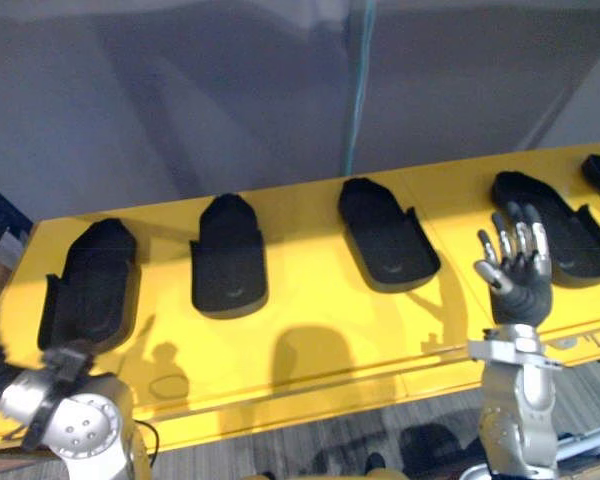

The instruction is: Walk over and take plastic housings, then place them on the shelf

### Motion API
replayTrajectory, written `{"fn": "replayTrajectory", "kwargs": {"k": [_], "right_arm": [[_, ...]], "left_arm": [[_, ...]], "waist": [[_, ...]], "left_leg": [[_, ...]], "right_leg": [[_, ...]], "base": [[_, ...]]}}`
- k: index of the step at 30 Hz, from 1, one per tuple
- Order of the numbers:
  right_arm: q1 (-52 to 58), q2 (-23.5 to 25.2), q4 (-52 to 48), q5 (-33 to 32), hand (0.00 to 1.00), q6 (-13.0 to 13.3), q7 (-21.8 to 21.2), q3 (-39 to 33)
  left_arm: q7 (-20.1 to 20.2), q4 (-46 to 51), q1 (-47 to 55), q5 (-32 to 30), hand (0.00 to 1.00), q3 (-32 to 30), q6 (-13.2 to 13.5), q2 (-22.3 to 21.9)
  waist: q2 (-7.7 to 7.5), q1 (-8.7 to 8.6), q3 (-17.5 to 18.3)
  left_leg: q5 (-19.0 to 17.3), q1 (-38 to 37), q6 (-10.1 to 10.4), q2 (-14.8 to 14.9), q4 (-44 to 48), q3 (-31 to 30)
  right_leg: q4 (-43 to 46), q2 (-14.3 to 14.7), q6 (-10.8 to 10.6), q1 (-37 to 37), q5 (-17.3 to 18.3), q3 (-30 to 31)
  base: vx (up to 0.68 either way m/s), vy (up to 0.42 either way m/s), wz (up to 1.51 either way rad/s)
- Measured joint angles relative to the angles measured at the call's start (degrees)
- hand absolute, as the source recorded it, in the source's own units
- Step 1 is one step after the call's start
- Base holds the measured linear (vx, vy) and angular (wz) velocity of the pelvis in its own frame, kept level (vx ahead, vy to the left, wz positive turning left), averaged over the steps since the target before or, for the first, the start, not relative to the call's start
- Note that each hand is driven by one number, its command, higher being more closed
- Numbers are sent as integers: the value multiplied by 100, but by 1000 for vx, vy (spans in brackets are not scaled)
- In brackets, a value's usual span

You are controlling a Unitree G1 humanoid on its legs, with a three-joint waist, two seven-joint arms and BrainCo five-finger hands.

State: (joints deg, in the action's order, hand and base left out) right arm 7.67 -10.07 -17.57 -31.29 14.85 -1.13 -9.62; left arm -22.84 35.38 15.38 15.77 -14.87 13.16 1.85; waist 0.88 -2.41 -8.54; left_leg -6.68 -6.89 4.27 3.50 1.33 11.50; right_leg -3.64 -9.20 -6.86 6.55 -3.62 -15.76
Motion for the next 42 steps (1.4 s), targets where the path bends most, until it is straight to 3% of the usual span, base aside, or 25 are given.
{"fn": "replayTrajectory", "kwargs": {"k": [4, 7, 10, 15, 19, 24, 29, 31, 34, 39, 42], "right_arm": [[110, 18, 13, -3, 0, 6, 1, -126], [113, 18, 34, -69, 0, 12, 0, -294], [117, 20, 35, -118, 0, 13, 0, -326], [241, 53, 35, -117, 0, 13, 0, -391], [242, 52, 35, -118, 0, 12, -2, -394], [235, 49, 36, -117, 0, 7, -2, -449], [231, 12, 72, -116, 0, -2, -3, -504], [232, 11, 103, -116, 0, -2, -21, -505], [228, 11, 225, -117, 0, -1, -51, -504], [230, 17, 258, -113, 0, -1, -127, -506], [230, 17, 280, -112, 0, -1, -127, -509]], "left_arm": [[1088, -555, 344, 688, 0, -15, -761, 173], [1474, -783, 495, 907, 0, -39, -1147, 367], [1561, -903, 495, 1128, 0, -256, -1276, 417], [1701, -1174, 479, 1130, 0, -656, -1747, 454], [1808, -1457, 475, 1103, 0, -742, -2106, 469], [1895, -1877, 345, 1095, 0, -751, -2349, 697], [1971, -2266, 173, 1065, 0, -745, -2235, 732], [1957, -2314, 146, 1006, 0, -743, -1812, 732], [1932, -2290, 122, 796, 0, -749, -1418, 732], [1876, -2167, 82, 557, 0, -750, -1061, 730], [1859, -2004, 73, 512, 0, -750, -985, 727]], "waist": [[-21, 7, -10], [-61, 21, -28], [-73, 34, -24], [-74, 120, -23], [-90, 153, -13], [-94, 155, 0], [-92, 151, 76], [-118, 150, 106], [-138, 152, 156], [-105, 153, 182], [-92, 154, 190]], "left_leg": [[15, 2, -3, -4, -30, -1], [64, -3, -2, -9, -84, -7], [64, -6, -2, -7, -88, -6], [63, -6, -2, -10, -93, -7], [64, 1, -2, -11, -89, -14], [68, 9, -6, -17, -86, -13], [69, 11, -7, -27, -89, -7], [69, 11, -7, -27, -89, -4], [69, 11, -7, -30, -89, -4], [69, 12, -7, -35, -86, -1], [69, 12, -7, -35, -85, -1]], "right_leg": [[0, 0, -1, -20, 0, -5], [0, 2, -1, -43, 0, -15], [0, 2, 0, -43, -1, -18], [0, -2, 0, -42, 0, -24], [0, -30, 0, -41, 0, -38], [0, -40, 1, -44, 1, -41], [-2, -50, 0, -55, 0, -40], [-3, -50, 0, -59, 0, -39], [-3, -54, 0, -57, 0, -39], [-3, -60, 0, -56, 0, -36], [-3, -60, 0, -56, 0, -36]], "base": [[0, 0, 0], [0, 0, 0], [0, 0, 0], [0, 0, 0], [-28, 1, 1], [-6, 2, 0], [0, 0, 0], [0, 0, 0], [0, 0, 0], [0, 0, 0], [0, 0, 0]]}}
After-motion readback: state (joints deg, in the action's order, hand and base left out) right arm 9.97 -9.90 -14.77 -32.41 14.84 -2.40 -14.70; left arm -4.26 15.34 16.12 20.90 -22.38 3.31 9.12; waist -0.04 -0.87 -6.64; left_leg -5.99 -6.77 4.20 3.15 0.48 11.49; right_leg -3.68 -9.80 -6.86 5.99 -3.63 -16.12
